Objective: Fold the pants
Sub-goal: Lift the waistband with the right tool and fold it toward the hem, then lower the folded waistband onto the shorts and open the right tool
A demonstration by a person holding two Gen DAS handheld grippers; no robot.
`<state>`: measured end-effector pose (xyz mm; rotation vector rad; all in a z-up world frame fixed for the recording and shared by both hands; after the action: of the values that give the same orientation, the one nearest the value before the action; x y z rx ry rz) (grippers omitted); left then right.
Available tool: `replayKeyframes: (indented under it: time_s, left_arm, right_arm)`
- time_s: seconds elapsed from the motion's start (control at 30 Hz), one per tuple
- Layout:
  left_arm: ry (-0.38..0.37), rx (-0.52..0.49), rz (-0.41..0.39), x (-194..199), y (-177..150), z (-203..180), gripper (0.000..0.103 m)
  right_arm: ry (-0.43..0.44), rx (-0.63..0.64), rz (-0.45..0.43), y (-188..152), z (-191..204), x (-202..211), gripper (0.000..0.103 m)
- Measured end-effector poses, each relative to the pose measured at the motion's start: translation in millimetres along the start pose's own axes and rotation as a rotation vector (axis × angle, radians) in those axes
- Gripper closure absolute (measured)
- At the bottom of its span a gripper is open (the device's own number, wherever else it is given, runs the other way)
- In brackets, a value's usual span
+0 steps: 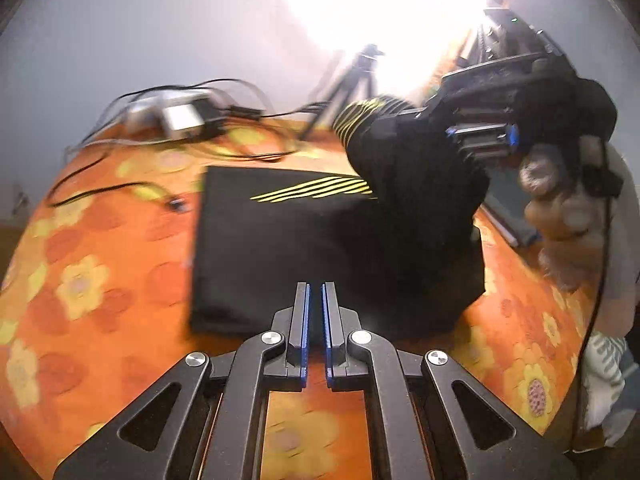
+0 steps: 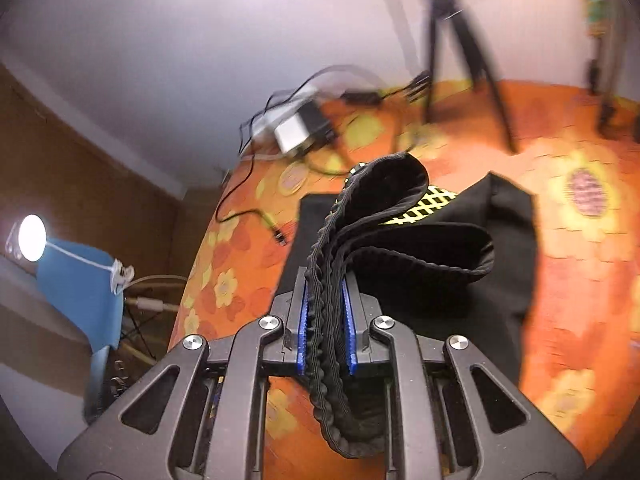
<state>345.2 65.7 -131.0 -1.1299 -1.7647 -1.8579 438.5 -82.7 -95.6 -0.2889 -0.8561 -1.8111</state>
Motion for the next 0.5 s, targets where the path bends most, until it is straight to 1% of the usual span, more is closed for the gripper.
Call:
replayKeyframes:
  time_s: [0.07, 0.17, 0.3, 0.37, 0.4, 0.43, 0.5]
  left_arm:
    - [0.021, 0.015, 0.003, 2.3, -5.5, 13.7, 0.098]
    - [0.041, 0.046, 0.004, 2.6, -9.0, 33.4, 0.098]
    - [0.055, 0.079, -0.001, 6.7, -11.8, 55.4, 0.098]
    - [0.060, 0.088, 0.000, 8.5, -13.3, 63.3, 0.098]
    - [0.063, 0.091, 0.000, 6.6, -12.8, 64.9, 0.098]
    - [0.063, 0.094, -0.001, 6.1, -12.4, 66.2, 0.098]
    - [0.061, 0.101, -0.005, 6.8, -12.1, 68.3, 0.098]
  right_arm:
    - [0.000, 0.014, 0.038, -2.7, 8.1, -33.8, 0.088]
    - [-0.014, 0.050, 0.081, -7.9, 18.5, -72.6, 0.088]
    - [-0.069, 0.103, 0.117, -14.7, 25.4, -115.3, 0.088]
    - [-0.062, 0.104, 0.150, -21.0, 26.1, -132.3, 0.087]
    - [-0.057, 0.111, 0.170, -25.0, 27.3, -139.5, 0.082]
    - [-0.052, 0.117, 0.182, -26.5, 28.0, -143.1, 0.080]
    - [-0.003, 0.124, 0.206, -28.1, 31.3, -144.6, 0.063]
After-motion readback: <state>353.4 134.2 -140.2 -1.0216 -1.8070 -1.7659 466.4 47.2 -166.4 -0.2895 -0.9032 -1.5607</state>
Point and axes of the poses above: each gripper's, at about its wrist camera, not at the fingertips, and x roughly against the way its jaws point, z to its left, y to its top, the point moved 5 cm from there along -x, roughly the way its jaws point, and after that the axes turned 14 degrees about y, right-handed, at the moved point
